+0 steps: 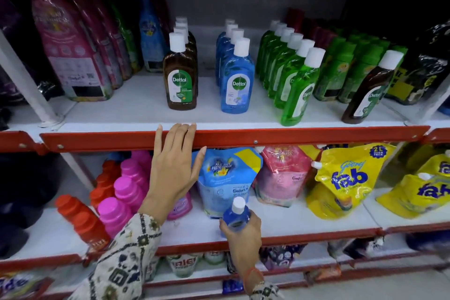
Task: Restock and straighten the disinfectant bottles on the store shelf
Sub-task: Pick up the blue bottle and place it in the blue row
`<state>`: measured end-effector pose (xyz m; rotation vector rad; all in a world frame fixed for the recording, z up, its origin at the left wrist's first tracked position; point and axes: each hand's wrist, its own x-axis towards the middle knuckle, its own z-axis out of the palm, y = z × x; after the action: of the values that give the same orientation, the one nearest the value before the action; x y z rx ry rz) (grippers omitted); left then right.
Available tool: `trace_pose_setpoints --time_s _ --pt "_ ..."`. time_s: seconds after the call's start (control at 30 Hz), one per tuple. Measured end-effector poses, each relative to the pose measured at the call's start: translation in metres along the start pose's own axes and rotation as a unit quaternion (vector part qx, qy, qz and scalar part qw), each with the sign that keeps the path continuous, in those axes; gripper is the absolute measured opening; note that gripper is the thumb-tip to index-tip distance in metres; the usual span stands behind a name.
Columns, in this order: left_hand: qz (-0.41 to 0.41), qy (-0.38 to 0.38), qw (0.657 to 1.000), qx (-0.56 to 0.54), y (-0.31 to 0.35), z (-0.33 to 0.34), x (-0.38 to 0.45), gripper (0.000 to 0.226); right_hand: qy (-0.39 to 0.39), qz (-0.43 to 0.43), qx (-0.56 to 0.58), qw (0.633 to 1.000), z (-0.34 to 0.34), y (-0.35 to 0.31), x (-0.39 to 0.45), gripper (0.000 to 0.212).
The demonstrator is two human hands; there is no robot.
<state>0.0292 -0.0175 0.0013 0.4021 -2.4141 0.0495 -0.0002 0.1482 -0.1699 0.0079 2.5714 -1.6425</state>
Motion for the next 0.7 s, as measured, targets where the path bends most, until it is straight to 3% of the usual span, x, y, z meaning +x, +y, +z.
trace_pose_setpoints --time_s 0.3,0.4,0.53,0.63,0.7 --pt "0.019 0.009 1.0 0.0 -0.006 -0.001 0.0 0.051 0.036 -0.132 0.013 0.99 -0.044 -0.036 0.003 0.069" --pt "0.013 0.013 1.0 -0.011 -0.004 -0.001 0.0 0.051 0.04 -0.181 0.034 0.982 -0.072 -0.071 0.01 0.074" --pt "0.01 0.007 1.0 -0.018 -0.004 -0.002 0.0 0.052 0.057 -0.239 0.077 0.966 -0.107 -0.13 0.019 0.054" --pt "0.009 0.003 1.0 -0.022 -0.003 -0.004 0.001 0.052 0.061 -0.274 0.076 0.957 -0.127 -0.175 0.023 0.069" --pt "0.007 0.004 1.0 -0.024 -0.003 -0.005 0.001 0.053 0.076 -0.297 0.095 0.947 -0.134 -0.201 0.028 0.064"
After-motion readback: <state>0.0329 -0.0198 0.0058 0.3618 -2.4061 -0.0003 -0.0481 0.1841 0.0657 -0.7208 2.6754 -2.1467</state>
